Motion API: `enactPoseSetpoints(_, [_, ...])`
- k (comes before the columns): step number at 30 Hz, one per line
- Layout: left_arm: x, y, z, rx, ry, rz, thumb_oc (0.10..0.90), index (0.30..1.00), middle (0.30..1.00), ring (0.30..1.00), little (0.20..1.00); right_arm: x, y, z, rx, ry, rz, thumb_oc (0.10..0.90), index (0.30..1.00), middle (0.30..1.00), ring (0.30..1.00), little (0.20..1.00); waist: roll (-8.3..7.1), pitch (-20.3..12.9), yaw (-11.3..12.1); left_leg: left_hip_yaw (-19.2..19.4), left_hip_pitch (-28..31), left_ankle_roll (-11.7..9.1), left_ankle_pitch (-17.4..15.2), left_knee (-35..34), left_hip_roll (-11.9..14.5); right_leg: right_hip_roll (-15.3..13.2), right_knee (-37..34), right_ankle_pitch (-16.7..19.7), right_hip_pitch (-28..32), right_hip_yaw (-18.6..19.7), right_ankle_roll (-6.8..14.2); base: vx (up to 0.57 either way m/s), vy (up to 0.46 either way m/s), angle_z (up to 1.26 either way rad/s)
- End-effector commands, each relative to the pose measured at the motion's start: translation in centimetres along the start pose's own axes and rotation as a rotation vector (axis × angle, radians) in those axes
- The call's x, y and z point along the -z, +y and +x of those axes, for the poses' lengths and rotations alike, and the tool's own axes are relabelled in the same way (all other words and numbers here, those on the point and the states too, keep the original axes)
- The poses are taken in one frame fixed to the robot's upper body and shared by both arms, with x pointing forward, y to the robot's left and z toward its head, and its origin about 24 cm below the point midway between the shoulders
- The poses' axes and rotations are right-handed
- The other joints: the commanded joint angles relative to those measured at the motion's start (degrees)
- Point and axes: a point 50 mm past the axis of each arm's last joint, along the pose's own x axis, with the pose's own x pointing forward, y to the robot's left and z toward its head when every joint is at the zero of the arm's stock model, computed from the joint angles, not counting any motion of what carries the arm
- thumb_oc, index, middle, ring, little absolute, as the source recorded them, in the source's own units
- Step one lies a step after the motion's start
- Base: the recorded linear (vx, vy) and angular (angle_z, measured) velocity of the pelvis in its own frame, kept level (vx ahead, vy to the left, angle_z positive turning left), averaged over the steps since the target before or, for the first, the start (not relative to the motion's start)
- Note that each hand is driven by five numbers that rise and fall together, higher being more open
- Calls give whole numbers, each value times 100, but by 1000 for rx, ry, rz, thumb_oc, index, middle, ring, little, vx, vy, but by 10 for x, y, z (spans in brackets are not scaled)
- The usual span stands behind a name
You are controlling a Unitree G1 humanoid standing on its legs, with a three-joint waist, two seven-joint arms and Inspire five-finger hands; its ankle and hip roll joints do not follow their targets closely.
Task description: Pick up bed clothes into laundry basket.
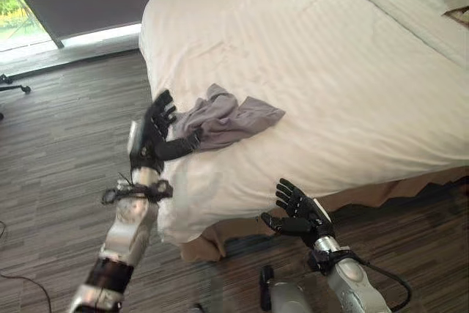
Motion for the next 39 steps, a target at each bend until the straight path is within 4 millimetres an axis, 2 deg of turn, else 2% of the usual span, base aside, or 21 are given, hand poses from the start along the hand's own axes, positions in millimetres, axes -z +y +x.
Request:
enactPoseSetpoints(1, [-105, 6, 49, 0, -473, 138, 800, 900, 900, 900, 900, -38, 12, 4, -96, -197, -45, 800, 900, 900, 900, 900, -135, -280, -122, 471, -85, 180, -499, 265, 20, -93, -1611, 261, 1057, 341, 488, 244, 25, -11])
enactPoseSetpoints(2, [-113, 9, 54, 3, -484, 178, 800, 900, 900, 900, 900, -42, 10, 4, -98, -211, -63, 800, 900, 900, 900, 900, -81, -316, -136, 503, -143, 208, -544, -118, 36, -78, -1658, 244, 1111, 376, 531, 406, 123, -16])
enactPoseSetpoints(3, [-133, 21, 62, -4, -526, 295, 800, 900, 900, 900, 900, -42, 7, 3, -109, -206, -94, 800, 900, 900, 900, 900, 134, -296, -12, 281, 8, 252, -335, -1435, -132, 65, -1676, 185, 1227, 602, 636, 310, 111, -33])
enactPoseSetpoints(4, [-133, 21, 62, -4, -526, 295, 800, 900, 900, 900, 900, -43, 7, 3, -109, -206, -93, 800, 900, 900, 900, 900, 129, -296, -9, 284, 15, 253, -325, -1451, -135, 62, -1677, 186, 1226, 604, 637, 298, 109, -43])
enactPoseSetpoints(5, [-144, 31, 62, 5, -532, 355, 800, 900, 900, 900, 900, -41, 6, 1, -123, -197, -96, 800, 900, 900, 900, 900, 179, -288, -1, 19, 214, 239, -498, -1464, -264, 90, -1609, 164, 1233, 736, 632, 75, 37, -91])
enactPoseSetpoints(6, [-152, 26, 65, 3, -562, 375, 800, 900, 900, 900, 900, -36, 2, -2, -88, -180, -77, 800, 900, 900, 900, 900, 235, -307, -102, 52, 222, 213, -344, -1602, -198, 119, -1651, 163, 1221, 721, 640, 194, 65, -110])
enactPoseSetpoints(7, [-161, 36, 68, -5, -559, 477, 800, 900, 900, 900, 900, -32, -3, -3, -44, -179, -32, 800, 900, 900, 900, 900, 287, -357, -116, 5, 281, 222, -338, -1768, -241, 125, -1738, 164, 1275, 803, 646, 199, 62, -104])
enactPoseSetpoints(9, [-165, 45, 76, -7, -512, 670, 800, 900, 900, 900, 900, -23, -3, -7, -30, -151, 10, 800, 900, 900, 900, 900, 385, -455, -203, 137, 528, 285, -335, -2136, -231, 141, -1829, 222, 1281, 848, 677, 163, 55, -43])
enactPoseSetpoints(10, [-165, 44, 77, -4, -514, 672, 800, 900, 900, 900, 900, -23, -3, -7, -29, -152, 14, 800, 900, 900, 900, 900, 368, -451, -182, 145, 551, 285, -327, -2165, -230, 142, -1834, 222, 1289, 853, 678, 64, 50, -21])
enactPoseSetpoints(13, [-181, 54, 96, 59, -393, 1097, 800, 900, 900, 900, 900, -15, -1, -14, -70, -109, -8, 800, 900, 900, 900, 900, 487, -529, -298, 308, 838, 339, -274, -2550, -262, 137, -1898, 302, 1236, 925, 770, 55, 71, -1])
enactPoseSetpoints(16, [-177, 61, 105, 93, -291, 1183, 800, 900, 900, 900, 900, -14, 4, -13, -106, -99, -21, 800, 900, 900, 900, 900, 492, -541, -297, 368, 920, 367, -270, -2667, -275, 127, -1907, 325, 1208, 960, 806, 23, 33, -8])
enactPoseSetpoints(19, [-170, 60, 114, 203, -148, 1345, 800, 900, 900, 900, 900, -12, 8, -10, -147, -78, -29, 800, 900, 900, 900, 900, 516, -539, -339, 462, 953, 403, -287, -2764, -307, 113, -1904, 363, 1147, 1003, 863, 7, 42, -7])
enactPoseSetpoints(20, [-169, 57, 115, 244, -128, 1398, 800, 900, 900, 900, 900, -11, 9, -10, -151, -71, -31, 800, 900, 900, 900, 900, 520, -547, -344, 491, 964, 413, -297, -2778, -316, 108, -1907, 367, 1142, 1021, 879, 33, 35, -8])
enactPoseSetpoints(21, [-167, 45, 116, 316, -132, 1474, 800, 900, 900, 900, 900, -10, 13, -8, -171, -64, -21, 800, 900, 900, 900, 900, 516, -562, -348, 522, 988, 431, -330, -2792, -325, 90, -1908, 375, 1128, 1037, 901, 35, 27, -14])
enactPoseSetpoints(25, [-153, 27, 111, 411, -171, 1461, 800, 900, 900, 900, 900, -8, 17, -5, -187, -63, -7, 800, 900, 900, 900, 900, 479, -556, -319, 525, 987, 449, -370, -2794, -357, 72, -1928, 388, 1097, 1065, 924, 11, 8, -6])
enactPoseSetpoints(31, [-135, 26, 115, 418, -89, 1411, 800, 900, 900, 900, 900, -8, 19, -3, -211, -42, -37, 800, 900, 900, 900, 900, 509, -511, -351, 571, 913, 464, -377, -2804, -365, 78, -1953, 456, 973, 1094, 964, -6, 2, -2])
enactPoseSetpoints(35, [-140, 19, 115, 481, -78, 1492, 800, 900, 900, 900, 900, 0, 20, -4, -209, -10, -19, 800, 900, 900, 900, 900, 487, -506, -323, 626, 913, 470, -403, -2810, -357, 90, -1982, 470, 948, 1115, 985, 18, 3, -6])
enactPoseSetpoints(39, [-138, 19, 113, 492, -71, 1506, 800, 900, 900, 900, 900, 3, 21, -5, -211, 0, -10, 800, 900, 900, 900, 900, 470, -506, -306, 627, 916, 471, -413, -2818, -358, 93, -1993, 466, 954, 1119, 988, 0, 0, 0])
